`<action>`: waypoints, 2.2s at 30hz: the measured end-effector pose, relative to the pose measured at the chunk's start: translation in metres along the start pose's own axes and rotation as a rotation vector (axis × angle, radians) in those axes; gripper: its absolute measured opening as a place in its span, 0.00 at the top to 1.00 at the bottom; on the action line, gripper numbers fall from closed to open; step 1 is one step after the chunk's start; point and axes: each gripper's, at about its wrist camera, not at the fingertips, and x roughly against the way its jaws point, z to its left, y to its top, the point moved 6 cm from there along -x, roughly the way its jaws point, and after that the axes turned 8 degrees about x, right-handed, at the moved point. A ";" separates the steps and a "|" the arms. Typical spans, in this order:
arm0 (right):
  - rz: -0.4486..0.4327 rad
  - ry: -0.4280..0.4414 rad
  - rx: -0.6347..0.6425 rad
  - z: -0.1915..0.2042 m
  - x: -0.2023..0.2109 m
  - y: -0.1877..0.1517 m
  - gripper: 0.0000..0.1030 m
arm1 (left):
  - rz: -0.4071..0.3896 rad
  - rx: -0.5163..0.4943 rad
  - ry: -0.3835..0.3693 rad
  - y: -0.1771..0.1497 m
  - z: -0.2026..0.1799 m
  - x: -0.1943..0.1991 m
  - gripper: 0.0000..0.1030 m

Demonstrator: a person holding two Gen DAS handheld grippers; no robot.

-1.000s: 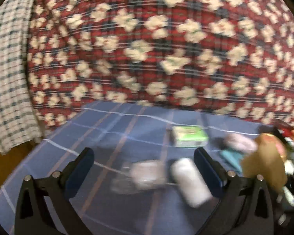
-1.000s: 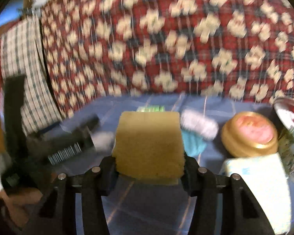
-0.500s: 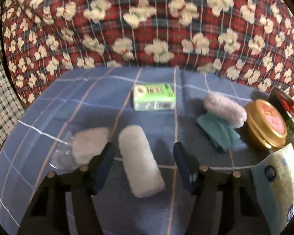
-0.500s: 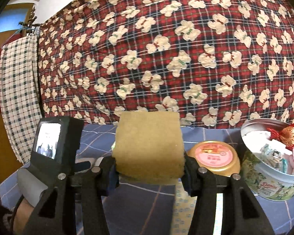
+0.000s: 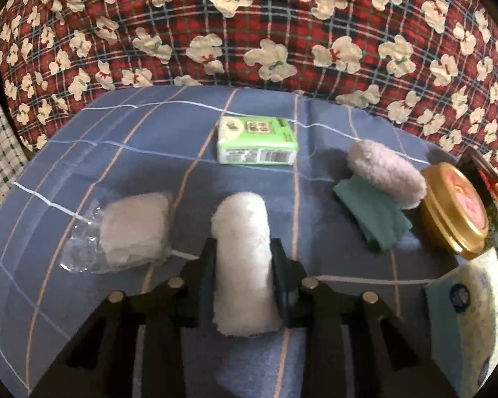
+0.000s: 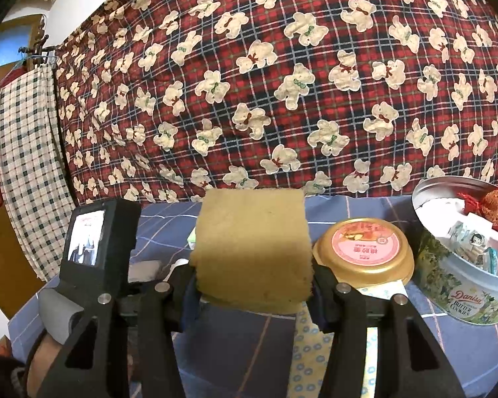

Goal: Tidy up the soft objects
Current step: 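Grasp the tan sponge with the right tool while the left tool grasps the white rolled towel, then carry the tan sponge and white towel in both tools over the tin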

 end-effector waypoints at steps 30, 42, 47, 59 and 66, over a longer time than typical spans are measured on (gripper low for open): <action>-0.230 -0.205 0.178 -0.029 0.059 0.016 0.46 | -0.451 -0.062 -0.072 -0.013 -0.045 0.092 0.71; -0.249 -0.283 0.190 -0.075 0.083 0.013 0.46 | -0.525 -0.077 -0.289 -0.023 -0.065 0.123 0.71; -0.234 -0.286 0.167 -0.093 0.083 0.012 0.46 | -0.538 -0.110 -0.279 -0.029 -0.080 0.126 0.71; -0.232 -0.380 0.177 -0.138 0.097 0.009 0.46 | -0.559 -0.133 -0.312 -0.042 -0.115 0.140 0.71; -0.222 -0.406 0.154 -0.160 0.101 0.008 0.46 | -0.547 -0.143 -0.309 -0.044 -0.135 0.140 0.71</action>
